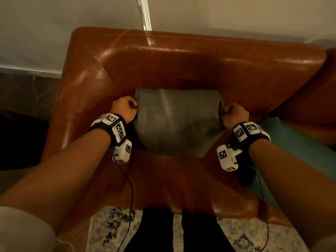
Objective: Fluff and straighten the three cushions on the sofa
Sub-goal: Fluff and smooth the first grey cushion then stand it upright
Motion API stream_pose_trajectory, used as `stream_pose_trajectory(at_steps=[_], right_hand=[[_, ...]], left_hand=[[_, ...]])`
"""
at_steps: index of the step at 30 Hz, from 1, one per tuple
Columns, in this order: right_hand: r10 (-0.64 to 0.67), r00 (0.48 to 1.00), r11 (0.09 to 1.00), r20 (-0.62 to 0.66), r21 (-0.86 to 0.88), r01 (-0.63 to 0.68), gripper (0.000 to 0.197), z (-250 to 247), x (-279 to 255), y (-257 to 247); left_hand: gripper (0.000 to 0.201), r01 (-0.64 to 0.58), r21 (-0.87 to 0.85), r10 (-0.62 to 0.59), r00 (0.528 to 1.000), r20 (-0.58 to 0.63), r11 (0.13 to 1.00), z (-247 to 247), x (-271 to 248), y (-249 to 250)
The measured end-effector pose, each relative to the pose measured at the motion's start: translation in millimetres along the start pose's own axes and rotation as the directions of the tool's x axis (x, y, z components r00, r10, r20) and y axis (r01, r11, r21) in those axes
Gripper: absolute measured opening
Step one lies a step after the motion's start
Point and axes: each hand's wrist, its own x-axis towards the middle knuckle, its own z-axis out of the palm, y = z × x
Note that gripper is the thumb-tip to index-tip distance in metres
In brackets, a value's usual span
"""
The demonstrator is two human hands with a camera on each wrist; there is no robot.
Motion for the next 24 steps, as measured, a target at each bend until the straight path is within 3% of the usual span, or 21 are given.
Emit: stream_pose_trajectory(at_steps=[3, 6, 8, 11, 14, 16, 19, 24], right_hand=[[-0.042, 0.999, 0.997, -0.030, -0.070, 0.040, 0.020, -3, -1, 0], [-0.041, 0.997, 0.997, -0.068, -0.069, 0.037, 0.019, -13, 1, 5], [-0.026, 0.996, 0.999, -0.085, -0.028, 0.024, 0.024, -19, 2, 13], [-0.030, 0.995, 0.998, -0.098, 0.045, 0.035, 0.030, -17, -1, 19], [-0.091, 0.986, 0.985, -0.143, 0.132, 0.110, 0.030, -13, -5, 18], [-0.113, 0.979, 0.982, -0.169, 0.128, 0.135, 0.030, -14, -2, 19], [-0.077, 0.981, 0.994, -0.178, 0.062, 0.089, 0.018, -20, 7, 21], [-0.082, 0.972, 0.997, -0.222, -0.029, 0.078, 0.030, -23, 5, 18]], left_hand=[[0.018, -0.066, -0.008, 0.066, 0.998, 0.012, 0.998, 0, 3, -4], [0.004, -0.153, -0.080, 0.140, 0.979, -0.151, 0.985, -10, 10, -13], [0.006, -0.154, -0.156, 0.116, 0.967, -0.229, 0.976, -18, 11, -20], [0.008, -0.056, -0.239, 0.018, 0.987, -0.157, 0.969, -20, 9, -31], [0.024, -0.011, -0.270, -0.020, 0.993, -0.113, 0.963, -19, 6, -29], [0.032, -0.038, -0.240, 0.002, 0.989, -0.149, 0.970, -20, 5, -24], [0.020, -0.085, -0.217, 0.043, 0.981, -0.191, 0.972, -22, 9, -23], [0.023, -0.079, -0.195, 0.029, 0.968, -0.248, 0.978, -35, 11, -22]])
